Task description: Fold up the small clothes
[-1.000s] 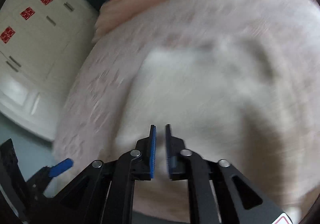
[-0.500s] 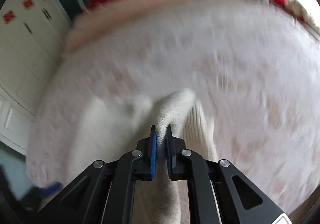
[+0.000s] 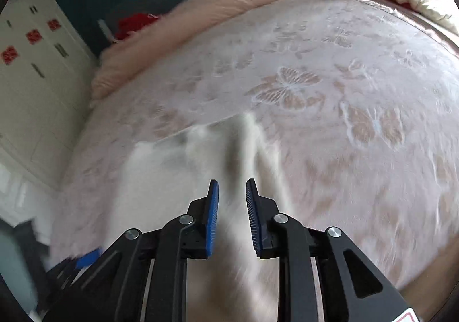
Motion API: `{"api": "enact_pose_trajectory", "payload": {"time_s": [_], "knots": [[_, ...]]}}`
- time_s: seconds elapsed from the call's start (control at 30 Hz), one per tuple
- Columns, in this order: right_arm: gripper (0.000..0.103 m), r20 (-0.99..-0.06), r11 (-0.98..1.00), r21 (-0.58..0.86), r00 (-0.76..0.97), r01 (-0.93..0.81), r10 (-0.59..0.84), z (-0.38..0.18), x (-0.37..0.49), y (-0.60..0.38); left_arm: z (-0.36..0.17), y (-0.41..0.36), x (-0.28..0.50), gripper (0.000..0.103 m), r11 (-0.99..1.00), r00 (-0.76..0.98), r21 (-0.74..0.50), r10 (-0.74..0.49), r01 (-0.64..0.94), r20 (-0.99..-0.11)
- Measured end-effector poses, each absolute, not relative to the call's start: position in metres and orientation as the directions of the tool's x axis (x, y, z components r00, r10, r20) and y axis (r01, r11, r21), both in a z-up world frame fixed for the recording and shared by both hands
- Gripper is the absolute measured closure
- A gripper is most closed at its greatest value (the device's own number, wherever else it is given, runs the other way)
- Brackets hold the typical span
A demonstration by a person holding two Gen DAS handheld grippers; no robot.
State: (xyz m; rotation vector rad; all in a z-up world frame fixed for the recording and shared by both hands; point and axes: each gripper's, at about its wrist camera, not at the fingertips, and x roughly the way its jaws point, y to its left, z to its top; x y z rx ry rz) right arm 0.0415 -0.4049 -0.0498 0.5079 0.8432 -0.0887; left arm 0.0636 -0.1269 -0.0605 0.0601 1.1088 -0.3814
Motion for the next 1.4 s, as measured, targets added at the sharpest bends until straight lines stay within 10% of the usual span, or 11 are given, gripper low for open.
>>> {"api": "enact_pose_trajectory", "payload": {"time_s": [0.27,0.33,0.4,0.47,0.87,1.33,1.4], "knots": [[0.093,-0.853,0.936,0.182,0.522,0.300,-0.001,-0.099,0.006,-0.372,-0.061,-0.112,0.047,0.015,0.942,0.390,-0.117,-0.241,0.316,-0.889],[0.084,-0.824,0.924,0.228,0.567,0.308,0.014,-0.078,0.001,-0.374,-0.054,-0.108,0.039,0.015,0.940,0.409,-0.111,-0.244,0.322,-0.879],[0.041,-0.795,0.915,0.235,0.607,0.328,-0.014,-0.062,-0.008,-0.377,-0.050,-0.105,0.036,0.013,0.937,0.412,-0.125,-0.261,0.328,-0.873],[0.033,-0.782,0.908,0.217,0.621,0.359,-0.058,-0.058,-0.017,-0.382,-0.050,-0.103,0.036,0.011,0.936,0.391,-0.164,-0.284,0.313,-0.876],[0.028,-0.775,0.701,0.557,0.582,0.445,0.246,-0.144,-0.009,-0.402,-0.086,-0.127,0.073,0.009,0.934,0.247,-0.277,-0.330,0.225,-0.911],[0.016,-0.735,0.687,0.602,0.618,0.407,0.279,-0.152,0.040,-0.405,-0.115,-0.145,0.107,0.005,0.902,0.166,-0.391,-0.421,0.186,-0.892],[0.038,-0.739,0.689,0.598,0.613,0.410,0.278,-0.151,0.047,-0.407,-0.113,-0.144,0.109,0.012,0.890,0.146,-0.413,-0.443,0.196,-0.885]]}}
